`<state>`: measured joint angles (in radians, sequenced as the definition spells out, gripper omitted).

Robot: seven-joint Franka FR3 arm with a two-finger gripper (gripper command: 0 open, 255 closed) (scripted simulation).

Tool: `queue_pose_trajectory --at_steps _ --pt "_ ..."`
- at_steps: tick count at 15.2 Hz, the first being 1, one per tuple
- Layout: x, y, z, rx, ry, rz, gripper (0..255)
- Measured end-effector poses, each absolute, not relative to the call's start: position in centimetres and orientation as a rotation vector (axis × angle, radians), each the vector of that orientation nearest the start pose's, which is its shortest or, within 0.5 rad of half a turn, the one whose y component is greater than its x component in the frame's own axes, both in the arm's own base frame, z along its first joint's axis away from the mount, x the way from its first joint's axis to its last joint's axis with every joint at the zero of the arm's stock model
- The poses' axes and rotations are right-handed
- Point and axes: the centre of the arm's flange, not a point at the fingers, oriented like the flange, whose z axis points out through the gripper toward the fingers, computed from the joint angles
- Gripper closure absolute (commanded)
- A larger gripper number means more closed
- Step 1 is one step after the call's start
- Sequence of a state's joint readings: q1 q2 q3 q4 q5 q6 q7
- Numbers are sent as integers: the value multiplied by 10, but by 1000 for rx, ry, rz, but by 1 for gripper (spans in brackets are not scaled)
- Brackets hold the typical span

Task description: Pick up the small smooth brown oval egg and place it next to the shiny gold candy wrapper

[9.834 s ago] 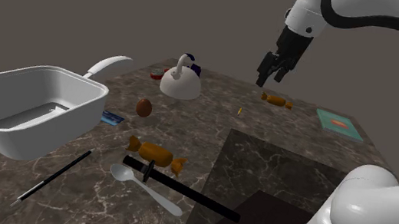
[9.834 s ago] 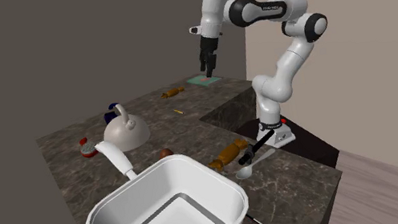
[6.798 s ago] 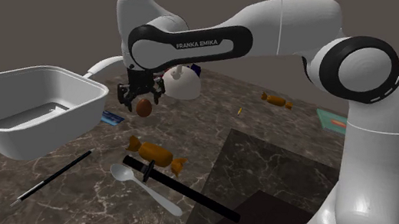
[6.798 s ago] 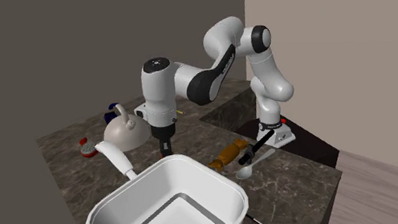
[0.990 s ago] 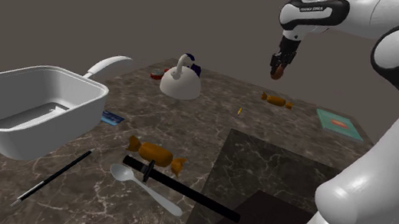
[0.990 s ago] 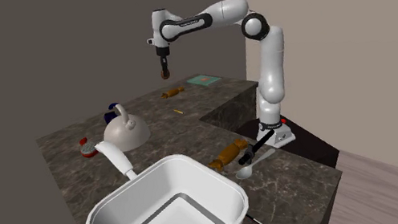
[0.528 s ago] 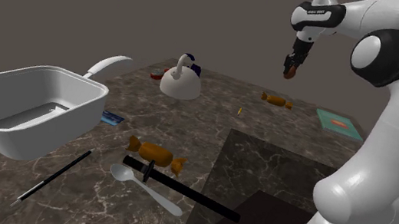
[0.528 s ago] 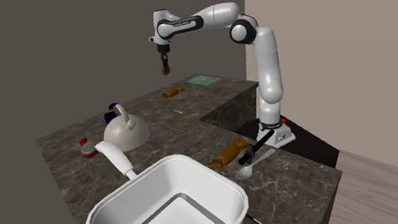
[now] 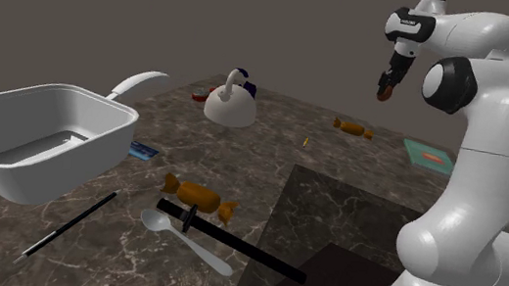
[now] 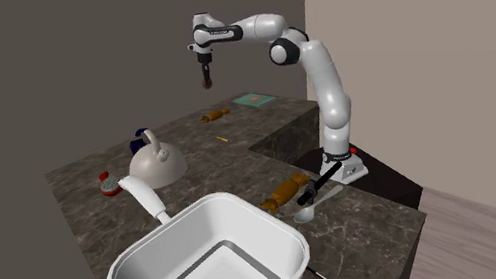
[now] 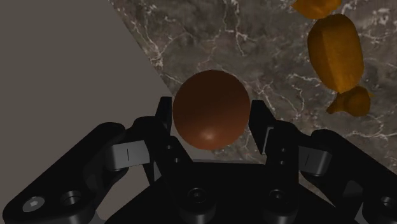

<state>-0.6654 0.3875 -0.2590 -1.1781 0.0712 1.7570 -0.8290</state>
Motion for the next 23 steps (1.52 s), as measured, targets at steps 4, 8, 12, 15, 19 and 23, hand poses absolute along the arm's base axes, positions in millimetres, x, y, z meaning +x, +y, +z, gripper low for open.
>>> queue_pose_trajectory --at_steps 4,8,12,15,19,23 --pt "440 -546 587 -3305 119 -184 255" --pt "441 -548 566 -3305 118 -185 255" --pt "441 -548 546 -3305 118 -185 255" --pt "441 -548 530 -3305 118 -185 255" --pt "442 -547 509 -3305 118 -185 255" --pt "442 -548 488 -3305 118 -185 255"
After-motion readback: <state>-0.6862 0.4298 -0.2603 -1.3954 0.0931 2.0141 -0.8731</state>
